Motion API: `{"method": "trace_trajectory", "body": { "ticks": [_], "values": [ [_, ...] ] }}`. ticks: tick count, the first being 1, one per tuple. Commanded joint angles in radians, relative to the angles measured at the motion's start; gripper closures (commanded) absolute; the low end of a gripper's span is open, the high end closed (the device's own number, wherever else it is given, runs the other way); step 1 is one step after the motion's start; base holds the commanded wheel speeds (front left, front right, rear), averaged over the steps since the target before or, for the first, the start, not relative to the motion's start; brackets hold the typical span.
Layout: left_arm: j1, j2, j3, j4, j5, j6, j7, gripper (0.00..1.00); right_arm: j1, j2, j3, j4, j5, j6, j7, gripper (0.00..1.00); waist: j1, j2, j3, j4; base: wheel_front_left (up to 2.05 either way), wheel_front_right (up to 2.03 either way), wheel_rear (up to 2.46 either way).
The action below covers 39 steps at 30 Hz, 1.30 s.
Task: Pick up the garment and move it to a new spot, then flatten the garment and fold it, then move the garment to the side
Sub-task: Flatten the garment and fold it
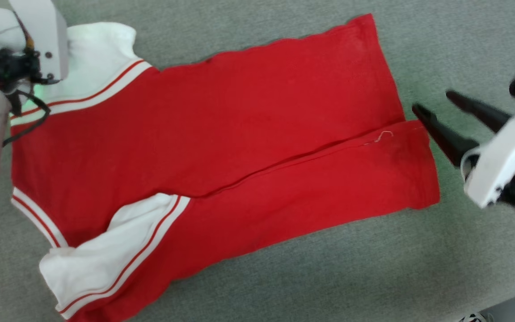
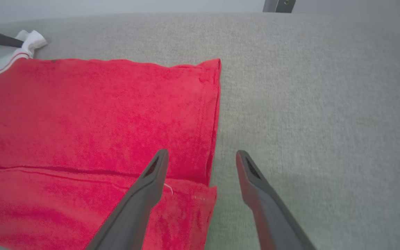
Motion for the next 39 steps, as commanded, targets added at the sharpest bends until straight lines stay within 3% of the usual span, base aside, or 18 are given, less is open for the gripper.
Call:
{"method": "trace_trajectory", "body": {
  "ticks": [1, 5, 11, 17, 23, 24, 27, 39],
  "values": [
    [0.06, -0.011, -0.02, 0.032, -0.001, 0.001, 0.007, 1.0, -0.021, 0.001, 0.006, 0.007, 0.003, -0.001, 0.005, 0.0, 0.0, -0.0001, 0.005, 0.01, 0.0, 0.0, 0.0],
    [0.037, -0.028, -0.03, 0.024, -0.005, -0.004, -0.001, 1.0, -0.166, 0.006, 0.065, 0.105, 0.021, -0.001, 0.097, 0.0, 0.0, -0.0001, 0.014, 0.035, 0.0, 0.0, 0.0],
    [0.003, -0.07, -0.054, 0.002, -0.015, -0.006, -0.019, 1.0, -0.4, 0.017, 0.138, 0.35, -0.022, -0.001, 0.189, 0.0, 0.0, -0.0001, 0.046, 0.088, 0.0, 0.0, 0.0],
    [-0.002, -0.102, -0.09, -0.029, -0.039, -0.008, -0.034, 1.0, -0.548, 0.031, 0.193, 0.573, -0.056, -0.001, 0.18, 0.0, 0.0, -0.0001, 0.07, 0.136, 0.0, 0.0, 0.0],
    [-0.001, -0.093, -0.124, -0.051, -0.073, -0.008, -0.037, 1.0, -0.608, 0.044, 0.278, 0.72, -0.035, -0.001, 0.192, 0.0, 0.0, -0.0001, 0.079, 0.157, 0.0, 0.0, 0.0],
    [-0.001, -0.092, -0.129, -0.053, -0.078, -0.007, -0.039, 1.0, -0.614, 0.045, 0.29, 0.734, -0.026, -0.001, 0.193, 0.12, 0.0, -0.0001, 0.079, 0.159, 0.0, 0.0, 0.0],
    [0.005, -0.094, -0.144, -0.059, -0.096, -0.007, -0.048, 1.0, -0.623, 0.045, 0.33, 0.76, -0.004, -0.001, 0.187, 1.0, 0.0, -0.0001, 0.074, 0.164, 0.0, 0.0, 0.0],
    [0.046, -0.101, -0.175, -0.175, -0.219, -0.008, -0.241, 1.0, -0.588, -0.016, 0.345, 0.803, 0.064, -0.001, -0.073, 1.0, 0.0, -0.0001, -0.078, 0.218, 0.0, 0.0, 0.0]
  ]
}}
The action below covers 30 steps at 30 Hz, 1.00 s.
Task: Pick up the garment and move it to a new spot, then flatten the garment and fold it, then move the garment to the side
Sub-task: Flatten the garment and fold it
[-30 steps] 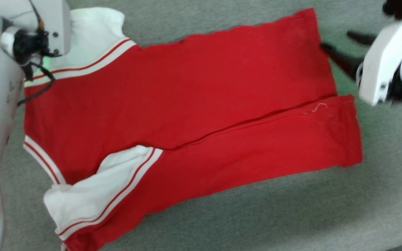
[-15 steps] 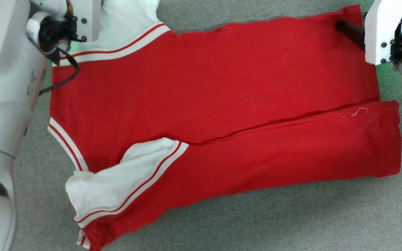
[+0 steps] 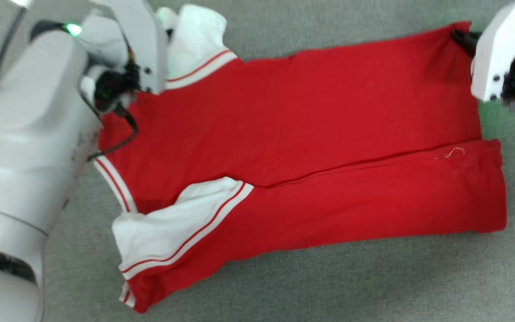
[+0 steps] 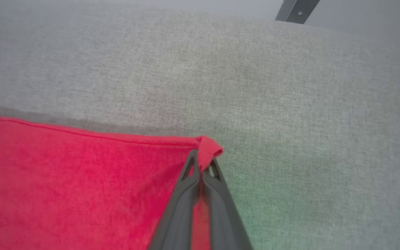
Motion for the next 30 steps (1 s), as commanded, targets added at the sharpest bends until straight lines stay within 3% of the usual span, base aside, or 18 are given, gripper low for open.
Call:
{"method": "trace_trajectory", "body": {
  "ticks": [1, 7, 16, 23, 30],
  "values": [
    [0.026, 0.008, -0.01, -0.042, -0.028, -0.002, -0.038, 1.0, 0.038, -0.02, 0.009, -0.004, 0.014, -0.002, -0.028, 1.0, 0.0, 0.0, -0.086, 0.036, 0.0, 0.0, 0.0],
    [0.118, 0.068, -0.049, -0.227, -0.115, -0.002, -0.129, 1.0, 0.129, -0.074, 0.031, -0.078, 0.07, -0.001, -0.078, 1.0, 0.0, 0.0, -0.16, 0.065, 0.0, 0.0, 0.0],
    [0.347, 0.222, -0.072, -0.526, -0.191, 0.004, -0.208, 1.0, 0.318, -0.184, 0.027, -0.233, 0.131, -0.001, -0.074, 1.0, 0.0, 0.0, -0.211, 0.094, 0.0, 0.0, 0.0],
    [0.569, 0.326, -0.061, -0.758, -0.233, 0.084, -0.283, 1.0, 0.48, -0.241, -0.035, -0.317, 0.151, -0.001, -0.058, 1.0, 0.0, 0.0, -0.207, 0.11, 0.0, 0.0, 0.0],
    [0.703, 0.386, -0.043, -0.893, -0.253, 0.162, -0.347, 1.0, 0.575, -0.254, -0.119, -0.379, 0.136, -0.001, -0.051, 1.0, 0.0, 0.0, -0.189, 0.115, 0.0, 0.0, 0.0]
  ]
}}
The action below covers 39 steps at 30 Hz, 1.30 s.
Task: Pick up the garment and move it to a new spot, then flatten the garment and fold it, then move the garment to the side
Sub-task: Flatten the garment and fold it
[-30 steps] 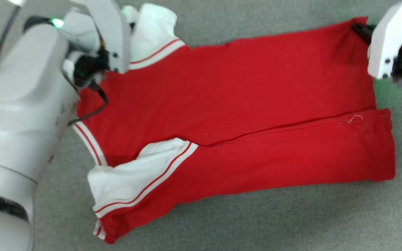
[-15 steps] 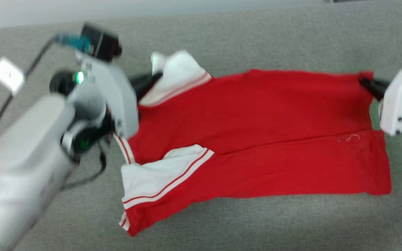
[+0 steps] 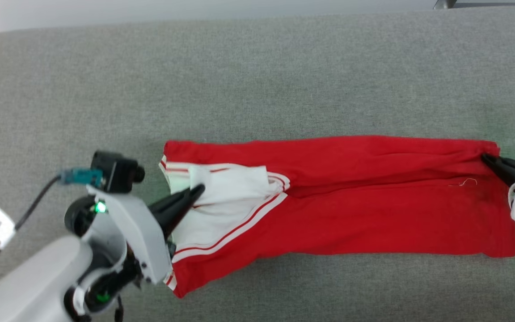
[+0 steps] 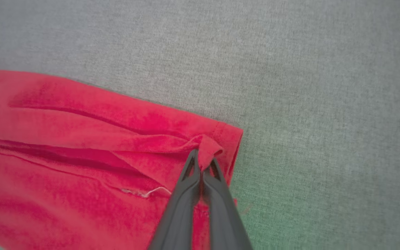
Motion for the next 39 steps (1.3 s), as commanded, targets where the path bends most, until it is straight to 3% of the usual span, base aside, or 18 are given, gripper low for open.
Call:
{"method": "trace_trajectory", "body": {
  "ticks": [1, 7, 9, 12, 13, 14, 15, 16, 17, 26, 33, 39],
  "values": [
    [0.025, 0.01, 0.004, -0.017, -0.003, 0.012, -0.01, 1.0, 0.026, -0.002, -0.02, -0.009, -0.005, -0.001, 0.005, 1.0, 0.0, 0.0, 0.006, 0.002, 0.0, 0.0, 0.0],
    [0.065, -0.004, -0.016, -0.027, 0.03, 0.047, -0.04, 1.0, 0.073, 0.031, -0.078, -0.031, -0.049, -0.001, 0.032, 1.0, 0.0, 0.0, 0.025, 0.004, 0.0, 0.0, 0.0],
    [0.061, -0.021, -0.013, -0.01, 0.028, 0.05, -0.051, 0.85, 0.077, 0.046, -0.092, -0.032, -0.062, -0.001, 0.035, 1.0, 0.0, 0.0, 0.03, 0.005, 0.0, 0.0, 0.0],
    [0.046, -0.036, -0.016, 0.017, 0.034, 0.045, -0.057, 0.8, 0.077, 0.068, -0.108, -0.036, -0.083, -0.001, 0.039, 1.0, 0.0, 0.0, 0.036, 0.002, 0.0, 0.0, 0.0],
    [0.042, -0.043, -0.016, 0.024, 0.033, 0.042, -0.059, 0.75, 0.077, 0.072, -0.112, -0.038, -0.089, -0.001, 0.041, 0.78, 0.0, 0.0, 0.035, 0.001, 0.0, 0.0, 0.0],
    [0.039, -0.046, -0.015, 0.031, 0.036, 0.042, -0.062, 0.58, 0.076, 0.078, -0.117, -0.041, -0.094, -0.001, 0.038, 0.55, 0.0, 0.0, 0.034, 0.0, 0.0, 0.0, 0.0],
    [0.037, -0.048, -0.015, 0.037, 0.039, 0.041, -0.066, 0.34, 0.077, 0.085, -0.124, -0.044, -0.095, -0.001, 0.035, 0.07, 0.0, 0.0, 0.03, -0.001, 0.0, 0.0, 0.0],
    [0.038, -0.049, -0.013, 0.04, 0.039, 0.04, -0.072, 0.05, 0.081, 0.093, -0.129, -0.047, -0.09, -0.001, 0.04, 0.0, 0.0, 0.0, 0.024, -0.002, 0.0, 0.0, 0.0],
    [0.041, -0.05, -0.01, 0.044, 0.04, 0.042, -0.079, 0.0, 0.087, 0.098, -0.136, -0.051, -0.083, -0.001, 0.044, 0.0, 0.0, 0.0, 0.017, -0.003, 0.0, 0.0, 0.0],
    [0.15, -0.073, 0.014, 0.034, 0.043, 0.104, -0.212, 0.0, 0.172, 0.076, -0.213, -0.072, -0.049, -0.001, 0.104, 0.0, 0.0, 0.0, -0.077, 0.015, 0.0, 0.0, 0.0],
    [0.28, -0.127, 0.018, 0.048, 0.015, 0.149, -0.322, 0.0, 0.272, 0.074, -0.286, -0.052, -0.038, -0.001, 0.184, 0.0, 0.0, 0.0, -0.124, 0.057, 0.0, 0.0, 0.0],
    [0.357, -0.184, 0.034, 0.122, 0.072, 0.198, -0.406, 0.0, 0.329, 0.095, -0.345, -0.024, -0.061, -0.001, 0.265, 0.0, 0.0, 0.0, -0.159, 0.1, 0.0, 0.0, 0.0]
  ]
}}
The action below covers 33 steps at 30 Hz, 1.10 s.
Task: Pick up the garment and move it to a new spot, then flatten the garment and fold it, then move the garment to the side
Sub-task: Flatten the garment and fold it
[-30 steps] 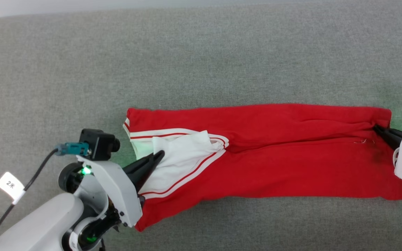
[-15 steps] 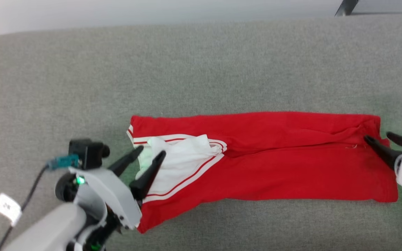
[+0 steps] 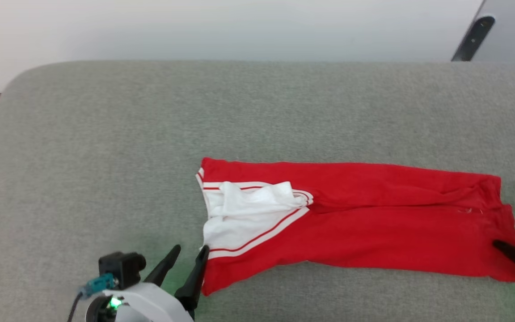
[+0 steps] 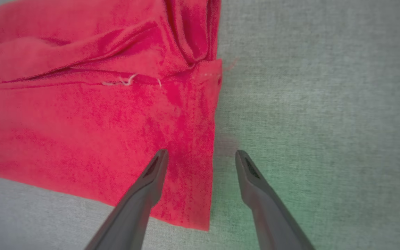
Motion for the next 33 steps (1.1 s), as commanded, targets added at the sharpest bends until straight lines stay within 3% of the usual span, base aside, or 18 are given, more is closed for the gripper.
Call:
{"method": "trace_trajectory", "body": {
  "ticks": [1, 6, 11, 20, 33],
  "values": [
    [0.014, -0.005, 0.01, 0.006, 0.013, 0.008, -0.006, 0.0, 0.012, 0.008, -0.01, 0.002, -0.005, -0.001, 0.004, 0.0, -0.0001, 0.0, -0.025, 0.028, 0.0, 0.0, 0.0],
    [0.074, -0.061, 0.108, 0.036, 0.151, 0.047, -0.016, 0.0, 0.006, 0.037, -0.054, 0.036, -0.037, -0.001, 0.048, 0.0, -0.0001, 0.0, -0.041, 0.057, 0.0, 0.0, 0.0],
    [0.153, -0.132, 0.265, -0.004, 0.377, 0.059, -0.016, 0.0, -0.028, 0.059, -0.078, 0.071, -0.066, -0.001, 0.111, 0.0, -0.0001, 0.0, -0.047, 0.071, 0.0, 0.0, 0.0],
    [0.233, -0.239, 0.425, -0.075, 0.688, -0.009, -0.017, 0.0, -0.101, 0.078, -0.145, 0.114, -0.137, -0.001, 0.184, 0.0, -0.0001, 0.0, -0.028, 0.08, 0.0, 0.0, 0.0],
    [0.216, -0.407, 0.539, -0.024, 0.821, -0.147, -0.017, 0.0, -0.164, 0.144, -0.162, 0.237, -0.256, -0.001, 0.181, 0.0, -0.0001, 0.0, 0.048, 0.109, 0.0, 0.0, 0.0]
  ]
}}
